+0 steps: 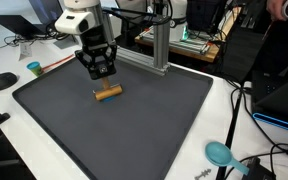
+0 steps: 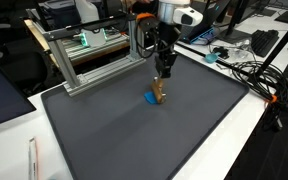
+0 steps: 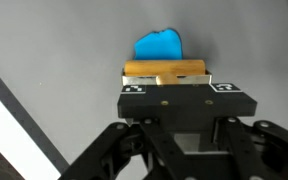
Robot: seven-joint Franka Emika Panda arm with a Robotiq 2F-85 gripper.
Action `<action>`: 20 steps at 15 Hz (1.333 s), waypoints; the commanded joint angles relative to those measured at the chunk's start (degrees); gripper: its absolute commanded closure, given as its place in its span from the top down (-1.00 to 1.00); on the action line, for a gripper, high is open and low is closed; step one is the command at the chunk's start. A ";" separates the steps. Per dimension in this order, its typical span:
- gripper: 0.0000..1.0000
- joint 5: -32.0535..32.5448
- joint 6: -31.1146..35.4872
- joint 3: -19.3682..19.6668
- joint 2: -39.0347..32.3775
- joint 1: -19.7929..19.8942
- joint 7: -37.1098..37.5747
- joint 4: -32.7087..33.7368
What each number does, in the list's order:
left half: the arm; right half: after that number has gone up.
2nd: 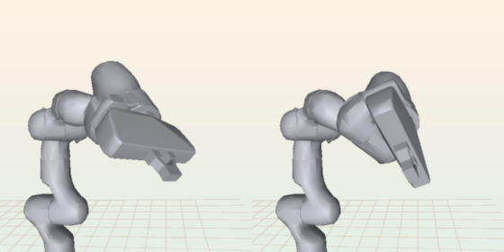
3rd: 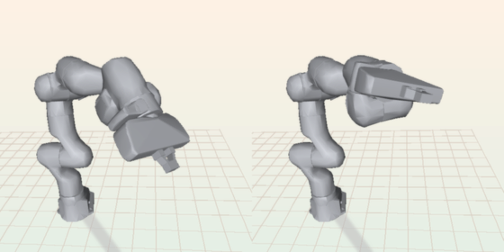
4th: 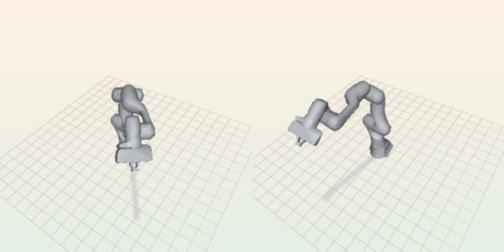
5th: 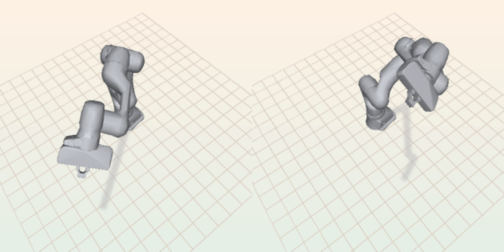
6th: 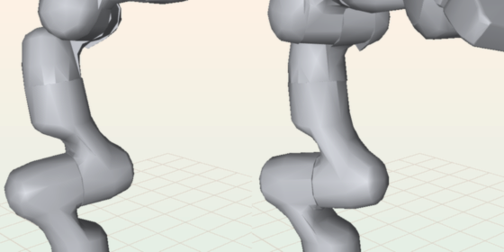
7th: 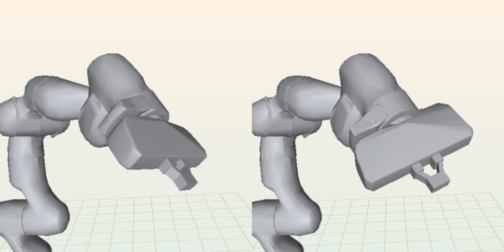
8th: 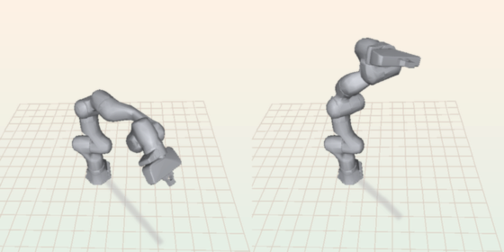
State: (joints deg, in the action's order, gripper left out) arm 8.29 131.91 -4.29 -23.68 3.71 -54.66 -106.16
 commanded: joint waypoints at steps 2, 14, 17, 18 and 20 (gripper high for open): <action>-0.55 3.00 1.10 1.51 -3.39 -0.60 0.73 -0.46; -0.55 8.03 0.57 2.12 -3.62 -1.92 1.38 -1.09; -0.55 8.79 0.25 2.22 -3.69 -2.16 1.42 -1.10; -0.55 9.06 0.13 2.28 -3.71 -2.24 1.44 -1.10; -0.55 9.45 -0.09 2.29 -3.72 -2.30 1.35 -1.14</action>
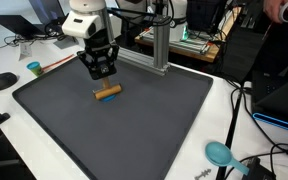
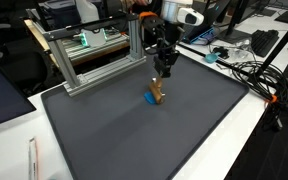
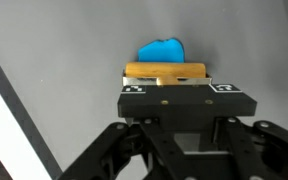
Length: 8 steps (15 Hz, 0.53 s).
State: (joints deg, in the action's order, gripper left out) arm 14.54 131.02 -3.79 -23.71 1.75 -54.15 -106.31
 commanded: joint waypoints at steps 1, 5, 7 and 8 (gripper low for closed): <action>-0.55 3.41 0.70 1.82 -3.71 -0.36 0.84 -1.00; -0.55 3.92 0.47 1.86 -3.80 -0.35 0.78 -1.02; -0.55 3.92 0.40 1.84 -3.90 -0.34 0.84 -0.89; -0.55 3.95 0.35 1.83 -3.91 -0.34 0.80 -0.88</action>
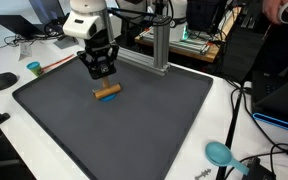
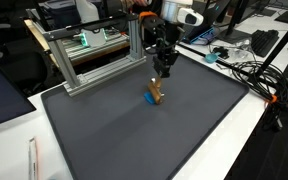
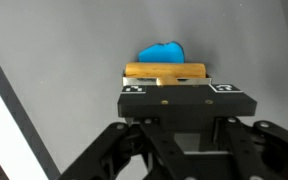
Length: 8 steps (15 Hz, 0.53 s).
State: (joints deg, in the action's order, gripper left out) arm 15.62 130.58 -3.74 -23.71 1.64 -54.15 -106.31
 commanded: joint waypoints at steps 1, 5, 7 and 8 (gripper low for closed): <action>-0.55 2.92 0.73 1.77 -3.93 -0.25 0.79 -0.86; -0.55 3.28 0.53 1.85 -4.06 -0.26 0.87 -0.87; -0.55 3.50 0.40 1.93 -4.13 -0.28 0.93 -0.88; -0.55 3.54 0.30 1.95 -4.17 -0.28 0.94 -0.86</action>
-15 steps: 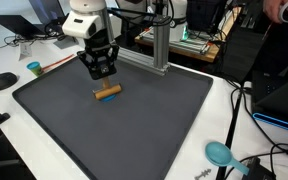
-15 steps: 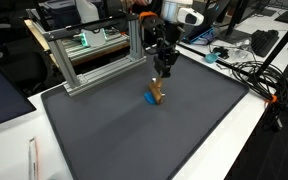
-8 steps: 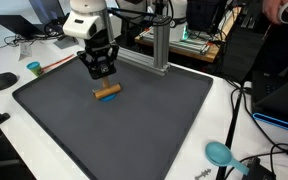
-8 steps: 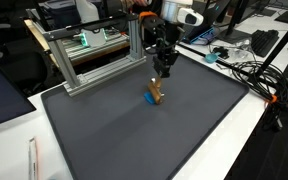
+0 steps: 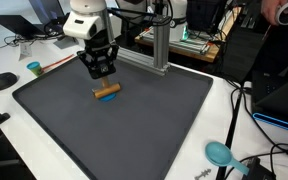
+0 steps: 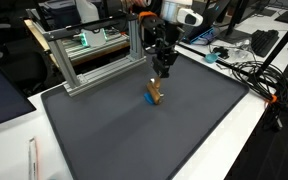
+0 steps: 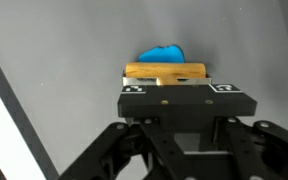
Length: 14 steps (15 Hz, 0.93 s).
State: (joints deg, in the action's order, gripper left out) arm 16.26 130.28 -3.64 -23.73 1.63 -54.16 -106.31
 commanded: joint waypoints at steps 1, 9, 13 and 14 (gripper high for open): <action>-0.55 3.01 0.44 1.88 -4.23 -0.32 0.96 -0.82; -0.55 4.64 -1.14 2.27 -4.42 -0.28 0.86 -0.66; -0.55 4.61 -1.00 2.11 -4.40 -0.37 0.79 -0.68; -0.55 4.72 -1.02 2.12 -4.42 -0.42 0.77 -0.68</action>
State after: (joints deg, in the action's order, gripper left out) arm 18.74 128.66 -2.92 -23.85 1.42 -54.16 -106.23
